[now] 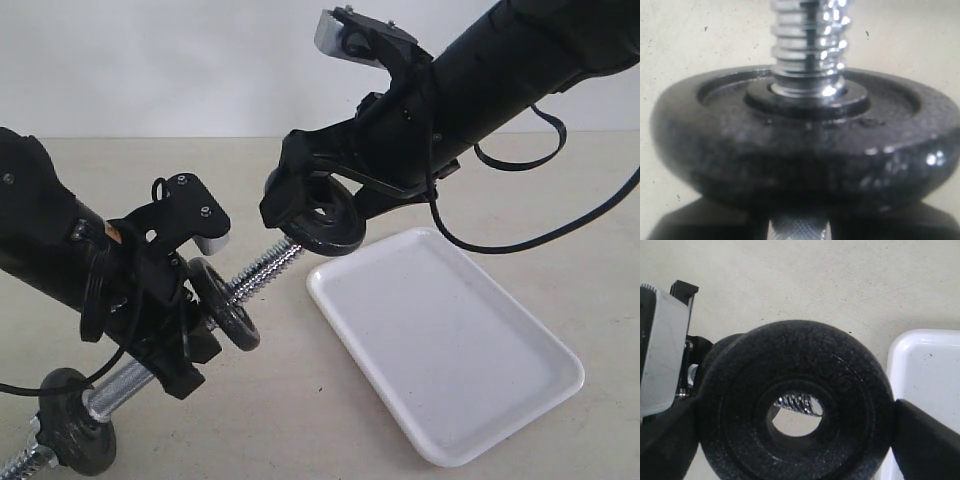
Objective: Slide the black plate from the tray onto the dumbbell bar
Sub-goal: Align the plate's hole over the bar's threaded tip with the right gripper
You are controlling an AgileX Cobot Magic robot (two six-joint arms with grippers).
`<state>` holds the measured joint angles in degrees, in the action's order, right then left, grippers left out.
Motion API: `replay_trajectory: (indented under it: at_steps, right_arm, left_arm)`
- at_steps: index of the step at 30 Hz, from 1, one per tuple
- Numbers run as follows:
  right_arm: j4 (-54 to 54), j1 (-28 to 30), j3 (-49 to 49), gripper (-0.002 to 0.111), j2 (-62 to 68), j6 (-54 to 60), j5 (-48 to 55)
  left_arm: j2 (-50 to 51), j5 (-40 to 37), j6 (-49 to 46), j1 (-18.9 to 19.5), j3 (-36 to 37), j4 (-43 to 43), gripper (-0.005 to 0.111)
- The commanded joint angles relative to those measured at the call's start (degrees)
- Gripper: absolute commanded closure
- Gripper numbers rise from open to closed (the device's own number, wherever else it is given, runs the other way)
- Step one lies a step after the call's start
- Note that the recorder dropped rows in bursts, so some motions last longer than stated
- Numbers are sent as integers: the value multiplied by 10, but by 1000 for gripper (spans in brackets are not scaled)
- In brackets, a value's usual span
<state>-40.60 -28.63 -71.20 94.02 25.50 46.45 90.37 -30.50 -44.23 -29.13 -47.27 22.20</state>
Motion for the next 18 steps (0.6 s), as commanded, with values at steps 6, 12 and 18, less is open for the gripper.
replay_trajectory:
  at_steps: [6, 12, 18]
  right_arm:
    - [-22, 1, -10, 108, -10, 6, -29]
    - [-22, 1, -10, 108, -9, 6, -35]
    - [-23, 1, -10, 108, -8, 9, -35]
  left_arm:
    - [-27, 47, -4, -2, -13, 28, 102]
    - [-46, 46, -4, -2, -13, 28, 102]
    - [-76, 40, -8, -2, -13, 28, 102]
